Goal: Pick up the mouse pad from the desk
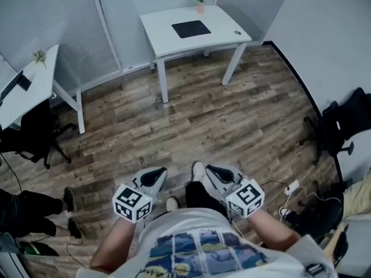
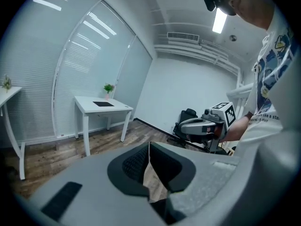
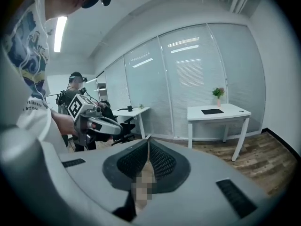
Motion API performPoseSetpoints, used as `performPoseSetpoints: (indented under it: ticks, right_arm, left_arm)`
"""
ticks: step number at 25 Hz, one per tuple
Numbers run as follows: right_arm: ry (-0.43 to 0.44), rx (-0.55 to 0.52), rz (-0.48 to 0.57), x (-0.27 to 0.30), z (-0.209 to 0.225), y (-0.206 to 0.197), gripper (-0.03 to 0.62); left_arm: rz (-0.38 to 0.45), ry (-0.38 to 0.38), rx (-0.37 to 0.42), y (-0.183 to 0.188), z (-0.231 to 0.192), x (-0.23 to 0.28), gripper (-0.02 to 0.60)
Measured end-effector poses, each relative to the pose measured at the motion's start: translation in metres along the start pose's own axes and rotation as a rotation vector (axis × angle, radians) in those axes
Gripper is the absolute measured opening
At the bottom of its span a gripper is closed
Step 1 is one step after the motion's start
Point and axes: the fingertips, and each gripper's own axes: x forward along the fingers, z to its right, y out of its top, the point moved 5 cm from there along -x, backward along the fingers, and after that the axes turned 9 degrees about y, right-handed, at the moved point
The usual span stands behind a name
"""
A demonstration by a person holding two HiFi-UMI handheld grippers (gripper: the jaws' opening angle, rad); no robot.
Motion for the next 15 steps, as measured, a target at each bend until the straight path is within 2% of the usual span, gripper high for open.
performPoseSetpoints:
  ticks: [3,9,15]
  right_arm:
    - [0.01,-0.007,-0.008,0.01,0.038,0.008,0.025]
    - [0.024,-0.04,0.027,0.015,0.137,0.043,0.038]
    - [-0.001,0.022,0.001,0.005,0.229,0.058,0.04]
  left_arm:
    - [0.002,0.03,0.001,0.02,-0.014,0.03,0.005]
    - [0.001,0.067,0.025,0.085,-0.034,0.115,0.054]
    - [0.002,0.094,0.031,0.138,-0.045,0.2,0.077]
